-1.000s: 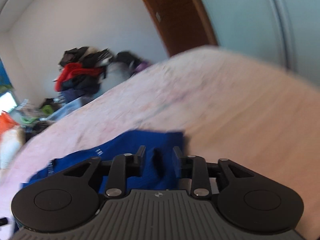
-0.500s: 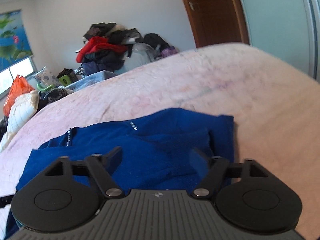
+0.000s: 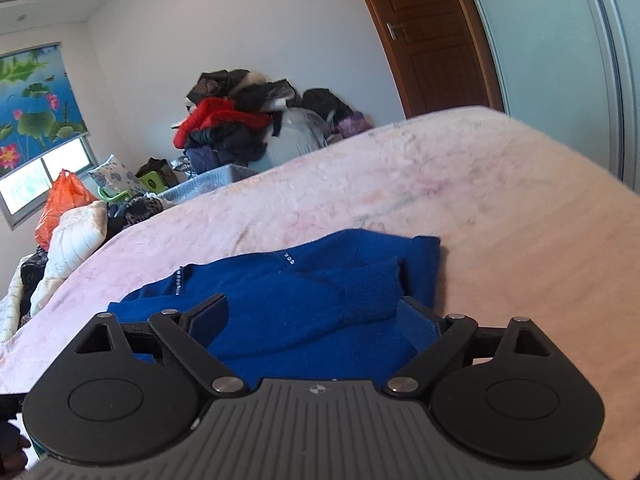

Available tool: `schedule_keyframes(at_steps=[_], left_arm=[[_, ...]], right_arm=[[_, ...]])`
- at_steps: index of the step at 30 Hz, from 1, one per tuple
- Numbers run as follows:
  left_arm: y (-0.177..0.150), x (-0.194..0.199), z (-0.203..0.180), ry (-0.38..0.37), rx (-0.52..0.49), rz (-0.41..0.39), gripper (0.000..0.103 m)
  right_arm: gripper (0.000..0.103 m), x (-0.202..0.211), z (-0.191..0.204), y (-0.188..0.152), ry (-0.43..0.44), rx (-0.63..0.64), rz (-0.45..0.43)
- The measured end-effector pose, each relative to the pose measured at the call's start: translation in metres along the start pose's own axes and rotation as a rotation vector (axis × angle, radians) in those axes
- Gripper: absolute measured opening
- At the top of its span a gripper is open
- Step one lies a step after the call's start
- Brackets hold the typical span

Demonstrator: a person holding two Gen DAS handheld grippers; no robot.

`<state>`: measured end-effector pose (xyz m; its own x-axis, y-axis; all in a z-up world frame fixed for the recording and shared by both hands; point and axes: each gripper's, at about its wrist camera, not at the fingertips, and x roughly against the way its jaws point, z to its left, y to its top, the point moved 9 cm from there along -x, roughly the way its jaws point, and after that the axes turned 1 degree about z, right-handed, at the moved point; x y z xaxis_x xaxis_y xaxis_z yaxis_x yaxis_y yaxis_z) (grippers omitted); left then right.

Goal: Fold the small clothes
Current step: 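Lower the held sleeve onto the sweater body with the right gripper, then grasp the sweater hem with the left gripper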

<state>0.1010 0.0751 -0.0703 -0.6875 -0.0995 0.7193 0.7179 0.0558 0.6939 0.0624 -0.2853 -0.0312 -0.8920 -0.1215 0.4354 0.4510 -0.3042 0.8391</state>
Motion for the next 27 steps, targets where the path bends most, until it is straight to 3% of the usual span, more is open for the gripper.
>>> schedule_keyframes(at_steps=[7, 13, 20, 23, 27], left_arm=[[-0.009, 0.026, 0.016, -0.049, -0.023, -0.014, 0.099], [-0.031, 0.040, 0.038, -0.147, 0.002, 0.038, 0.099], [-0.060, 0.053, 0.075, -0.231, 0.004, 0.099, 0.099], [-0.068, 0.060, 0.093, -0.289, -0.004, 0.113, 0.099], [-0.083, 0.068, 0.113, -0.389, 0.018, 0.160, 0.099]], right_arm=[[0.098, 0.065, -0.022, -0.021, -0.007, 0.066, 0.011], [0.098, 0.106, -0.003, -0.047, 0.176, 0.154, 0.071], [0.095, 0.133, 0.028, -0.088, 0.377, 0.239, 0.263], [0.095, 0.136, 0.015, -0.104, 0.363, 0.161, 0.342], [0.090, 0.141, -0.008, -0.120, 0.387, -0.017, 0.381]])
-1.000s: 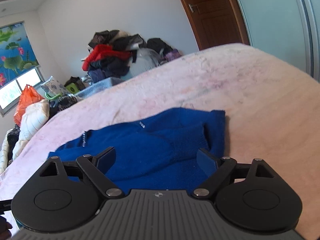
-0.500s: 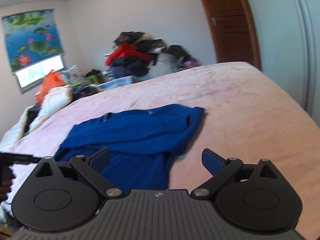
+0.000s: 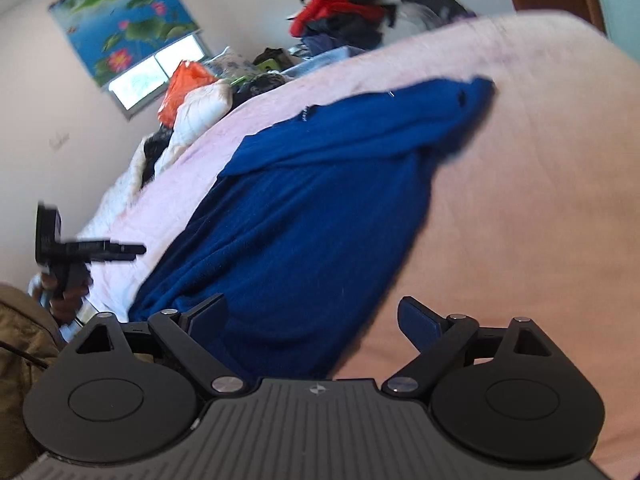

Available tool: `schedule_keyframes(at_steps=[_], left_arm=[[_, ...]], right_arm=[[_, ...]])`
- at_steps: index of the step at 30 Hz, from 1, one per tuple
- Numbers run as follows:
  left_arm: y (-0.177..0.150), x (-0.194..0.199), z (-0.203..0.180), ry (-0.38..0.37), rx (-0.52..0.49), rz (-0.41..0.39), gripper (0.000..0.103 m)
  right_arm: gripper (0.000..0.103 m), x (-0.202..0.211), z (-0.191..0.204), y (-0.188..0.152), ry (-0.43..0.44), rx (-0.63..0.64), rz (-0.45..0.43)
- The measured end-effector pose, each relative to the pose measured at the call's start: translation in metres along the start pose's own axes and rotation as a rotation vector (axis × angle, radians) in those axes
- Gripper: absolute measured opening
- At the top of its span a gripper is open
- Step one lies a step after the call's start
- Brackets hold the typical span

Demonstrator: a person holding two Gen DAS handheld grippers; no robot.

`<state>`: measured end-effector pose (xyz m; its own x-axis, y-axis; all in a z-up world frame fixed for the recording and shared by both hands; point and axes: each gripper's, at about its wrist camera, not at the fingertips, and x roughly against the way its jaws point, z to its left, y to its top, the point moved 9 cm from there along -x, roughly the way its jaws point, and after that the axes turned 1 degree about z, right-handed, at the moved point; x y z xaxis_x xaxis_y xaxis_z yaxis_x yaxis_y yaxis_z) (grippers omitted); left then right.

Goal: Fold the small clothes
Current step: 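Grasp the sweater hem with the left gripper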

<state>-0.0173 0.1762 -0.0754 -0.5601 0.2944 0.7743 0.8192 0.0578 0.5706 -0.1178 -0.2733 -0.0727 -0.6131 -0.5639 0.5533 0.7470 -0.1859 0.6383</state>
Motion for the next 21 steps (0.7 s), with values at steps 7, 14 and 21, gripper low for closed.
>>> schedule_keyframes(at_steps=[7, 14, 21], left_arm=[[-0.033, 0.005, -0.021, -0.200, -0.121, 0.062, 0.099], [-0.065, 0.005, -0.044, -0.332, -0.208, 0.052, 0.100], [-0.071, 0.007, -0.055, -0.425, -0.195, 0.102, 0.099]], right_arm=[[0.076, -0.002, -0.015, -0.021, 0.054, -0.160, 0.031], [0.069, -0.012, 0.008, -0.037, 0.161, -0.158, 0.108], [0.068, -0.025, 0.029, -0.040, 0.317, -0.202, 0.136]])
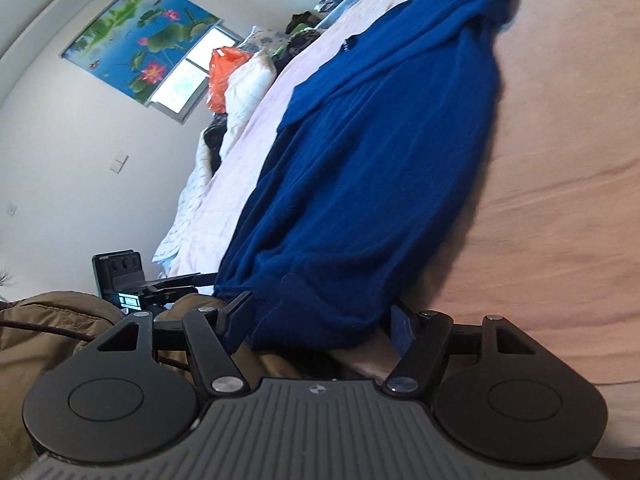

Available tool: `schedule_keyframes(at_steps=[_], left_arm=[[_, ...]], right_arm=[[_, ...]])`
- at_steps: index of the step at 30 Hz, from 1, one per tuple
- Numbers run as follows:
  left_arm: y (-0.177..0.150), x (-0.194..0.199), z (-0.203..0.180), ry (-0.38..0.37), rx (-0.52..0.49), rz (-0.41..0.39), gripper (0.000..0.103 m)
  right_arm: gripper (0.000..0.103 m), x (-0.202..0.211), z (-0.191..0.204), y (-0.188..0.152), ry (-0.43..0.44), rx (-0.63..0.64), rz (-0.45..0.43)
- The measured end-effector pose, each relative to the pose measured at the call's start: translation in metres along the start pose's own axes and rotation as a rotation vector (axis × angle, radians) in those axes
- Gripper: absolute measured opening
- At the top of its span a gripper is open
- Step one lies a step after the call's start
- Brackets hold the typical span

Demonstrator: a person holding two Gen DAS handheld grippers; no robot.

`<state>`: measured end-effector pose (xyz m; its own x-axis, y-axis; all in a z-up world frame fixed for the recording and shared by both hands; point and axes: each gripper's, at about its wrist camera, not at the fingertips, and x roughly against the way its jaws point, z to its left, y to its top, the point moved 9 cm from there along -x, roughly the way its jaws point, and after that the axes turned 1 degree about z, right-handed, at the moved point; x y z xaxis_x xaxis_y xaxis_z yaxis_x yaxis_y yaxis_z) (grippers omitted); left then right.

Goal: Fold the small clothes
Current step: 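Grasp the sweater hem with the left gripper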

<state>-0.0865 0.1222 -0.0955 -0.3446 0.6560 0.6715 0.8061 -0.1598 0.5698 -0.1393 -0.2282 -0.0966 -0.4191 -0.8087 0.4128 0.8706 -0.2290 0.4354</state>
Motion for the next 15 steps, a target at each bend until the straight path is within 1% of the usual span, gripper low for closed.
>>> schedule_keyframes(at_steps=[2, 3, 4, 5, 6, 7, 8, 9, 10, 11, 12, 15], left_arm=[[-0.001, -0.001, -0.003, -0.040, 0.023, 0.014, 0.098], [-0.002, -0.003, -0.006, -0.067, 0.031, 0.031, 0.096], [-0.004, -0.007, -0.008, -0.085, 0.031, 0.056, 0.086], [-0.007, -0.011, -0.009, -0.082, 0.024, 0.082, 0.075], [-0.010, -0.016, -0.009, -0.055, 0.011, 0.106, 0.069], [-0.014, -0.018, -0.008, -0.028, 0.006, 0.125, 0.056], [-0.016, -0.022, -0.005, -0.013, 0.017, 0.143, 0.039], [-0.017, -0.024, -0.001, 0.000, 0.039, 0.157, 0.033], [-0.018, -0.024, 0.002, 0.010, 0.054, 0.160, 0.025], [-0.017, -0.023, 0.003, 0.014, 0.060, 0.159, 0.019], [-0.016, -0.020, 0.000, 0.017, 0.052, 0.153, 0.016], [-0.010, -0.017, -0.012, 0.053, -0.016, 0.136, 0.014]], right_arm=[[0.069, -0.005, 0.000, 0.002, 0.067, -0.052, -0.017], [0.069, -0.007, 0.001, 0.001, 0.078, -0.053, -0.015], [0.068, -0.010, 0.004, 0.002, 0.072, -0.037, -0.008], [0.068, -0.012, 0.006, 0.001, 0.062, -0.023, 0.000], [0.066, -0.013, 0.007, 0.001, 0.050, -0.011, 0.008], [0.063, -0.014, 0.008, 0.002, 0.032, 0.000, 0.014], [0.052, -0.015, 0.007, 0.001, 0.010, 0.011, 0.024], [0.036, -0.015, 0.004, -0.001, -0.020, 0.020, 0.037], [0.028, -0.015, 0.001, -0.003, -0.050, 0.030, 0.047], [0.017, -0.015, -0.001, -0.005, -0.070, 0.041, 0.053], [0.017, -0.013, -0.001, -0.007, -0.068, 0.047, 0.051], [0.016, -0.012, 0.004, -0.008, -0.098, 0.092, 0.049]])
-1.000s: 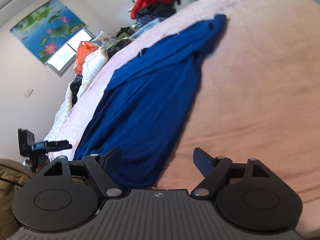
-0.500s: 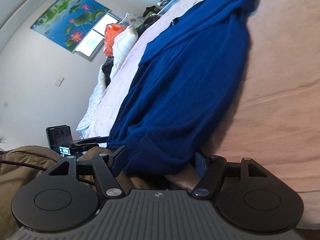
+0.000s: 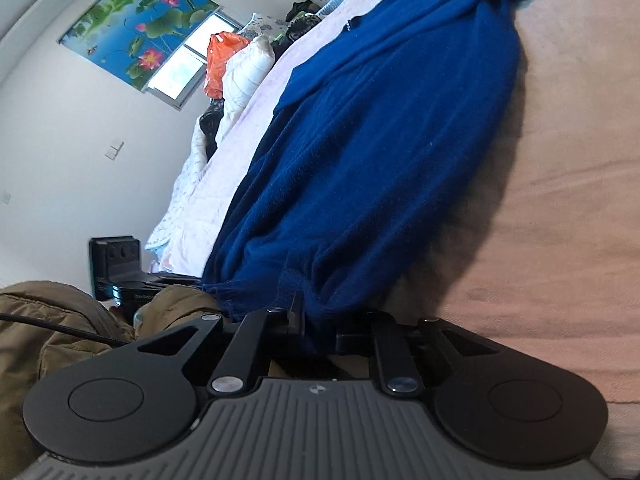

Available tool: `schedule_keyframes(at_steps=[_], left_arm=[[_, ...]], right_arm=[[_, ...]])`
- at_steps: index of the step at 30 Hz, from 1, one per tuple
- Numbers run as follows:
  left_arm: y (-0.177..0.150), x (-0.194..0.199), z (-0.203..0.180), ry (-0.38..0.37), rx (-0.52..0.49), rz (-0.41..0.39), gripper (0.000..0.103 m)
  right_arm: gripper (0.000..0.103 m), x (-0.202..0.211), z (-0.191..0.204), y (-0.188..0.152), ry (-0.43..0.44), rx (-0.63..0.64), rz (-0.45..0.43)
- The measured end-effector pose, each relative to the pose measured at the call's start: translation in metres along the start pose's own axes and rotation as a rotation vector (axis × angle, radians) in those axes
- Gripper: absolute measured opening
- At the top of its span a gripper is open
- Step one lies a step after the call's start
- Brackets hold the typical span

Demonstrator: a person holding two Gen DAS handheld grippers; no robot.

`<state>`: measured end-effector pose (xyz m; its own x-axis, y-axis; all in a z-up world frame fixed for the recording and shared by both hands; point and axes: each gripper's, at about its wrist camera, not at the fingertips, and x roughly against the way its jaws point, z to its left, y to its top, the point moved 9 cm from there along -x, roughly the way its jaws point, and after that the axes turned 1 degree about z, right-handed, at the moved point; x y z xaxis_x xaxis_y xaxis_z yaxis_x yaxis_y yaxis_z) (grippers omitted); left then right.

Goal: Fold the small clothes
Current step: 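Grasp the sweater hem with the left gripper, then lift the hem with the left gripper and fold it toward the collar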

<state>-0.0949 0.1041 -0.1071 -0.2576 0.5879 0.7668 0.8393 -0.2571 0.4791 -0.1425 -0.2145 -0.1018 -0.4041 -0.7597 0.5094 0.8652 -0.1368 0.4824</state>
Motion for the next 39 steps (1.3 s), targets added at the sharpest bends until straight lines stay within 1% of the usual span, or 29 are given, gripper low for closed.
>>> schedule_keyframes(at_steps=[2, 5, 8, 10, 12, 14, 15, 16, 17, 19, 20, 22, 23, 24, 26, 28, 29, 30, 32, 34, 35, 36, 37, 39], left_arm=[[0.006, 0.003, -0.008, 0.021, -0.055, -0.026, 0.014], [0.023, 0.013, -0.021, 0.030, -0.108, -0.097, 0.014], [0.046, 0.025, -0.030, 0.025, -0.122, -0.185, 0.014], [0.062, 0.030, -0.032, 0.026, -0.123, -0.240, 0.014], [0.082, 0.026, -0.033, 0.024, -0.118, -0.279, 0.014], [0.098, 0.020, -0.031, 0.034, -0.116, -0.309, 0.014], [0.106, 0.013, -0.029, 0.040, -0.114, -0.313, 0.014], [0.117, -0.003, -0.031, 0.042, -0.104, -0.307, 0.014], [0.121, -0.012, -0.027, 0.041, -0.086, -0.295, 0.014], [0.125, -0.029, -0.020, 0.045, -0.051, -0.256, 0.014], [0.124, -0.034, -0.017, 0.054, -0.041, -0.241, 0.014], [0.121, -0.041, -0.012, 0.068, -0.021, -0.224, 0.014], [0.120, -0.040, -0.011, 0.064, -0.012, -0.226, 0.014], [0.119, -0.040, -0.011, 0.057, -0.006, -0.229, 0.014], [0.118, -0.039, -0.008, 0.055, 0.005, -0.229, 0.014], [0.117, -0.040, -0.006, 0.056, 0.014, -0.223, 0.014], [0.117, -0.042, -0.005, 0.058, 0.019, -0.219, 0.014], [0.116, -0.042, -0.005, 0.058, 0.024, -0.217, 0.014], [0.116, -0.043, -0.004, 0.062, 0.034, -0.221, 0.014], [0.116, -0.044, -0.003, 0.064, 0.044, -0.221, 0.014], [0.116, -0.044, -0.003, 0.065, 0.045, -0.222, 0.014], [0.116, -0.044, -0.003, 0.066, 0.042, -0.223, 0.014], [0.116, -0.045, -0.003, 0.069, 0.038, -0.223, 0.014], [0.115, -0.045, -0.003, 0.071, 0.038, -0.223, 0.014]], right_arm=[[0.015, 0.001, 0.005, 0.005, -0.003, 0.017, -0.013], [0.015, 0.009, 0.011, 0.017, 0.003, 0.036, -0.057], [0.015, 0.014, 0.016, 0.035, 0.010, 0.052, -0.109], [0.015, 0.016, 0.015, 0.047, -0.006, 0.063, -0.143], [0.015, 0.017, 0.011, 0.060, -0.018, 0.070, -0.179], [0.015, 0.014, 0.003, 0.073, -0.054, 0.070, -0.209], [0.015, 0.012, -0.002, 0.079, -0.072, 0.069, -0.217], [0.015, 0.009, -0.008, 0.084, -0.095, 0.068, -0.224], [0.015, 0.007, -0.015, 0.087, -0.122, 0.065, -0.224], [0.016, -0.007, -0.027, 0.089, -0.175, 0.056, -0.185], [0.020, -0.012, -0.032, 0.087, -0.204, 0.056, -0.161], [0.027, -0.015, -0.031, 0.079, -0.212, 0.083, -0.125], [0.031, -0.011, -0.029, 0.077, -0.213, 0.104, -0.118], [0.033, -0.005, -0.026, 0.075, -0.233, 0.133, -0.110], [0.033, 0.010, -0.023, 0.074, -0.306, 0.190, -0.108], [0.036, 0.024, -0.018, 0.077, -0.385, 0.223, -0.138], [0.034, 0.028, -0.015, 0.082, -0.408, 0.236, -0.161], [0.034, 0.029, -0.011, 0.085, -0.414, 0.249, -0.178], [0.034, 0.021, -0.001, 0.091, -0.387, 0.282, -0.187], [0.039, 0.003, 0.009, 0.094, -0.388, 0.342, -0.161], [0.041, -0.007, 0.013, 0.092, -0.377, 0.372, -0.133], [0.047, -0.016, 0.017, 0.089, -0.360, 0.393, -0.102], [0.047, -0.025, 0.019, 0.085, -0.345, 0.406, -0.069], [0.061, -0.038, 0.021, 0.077, -0.339, 0.436, -0.014]])
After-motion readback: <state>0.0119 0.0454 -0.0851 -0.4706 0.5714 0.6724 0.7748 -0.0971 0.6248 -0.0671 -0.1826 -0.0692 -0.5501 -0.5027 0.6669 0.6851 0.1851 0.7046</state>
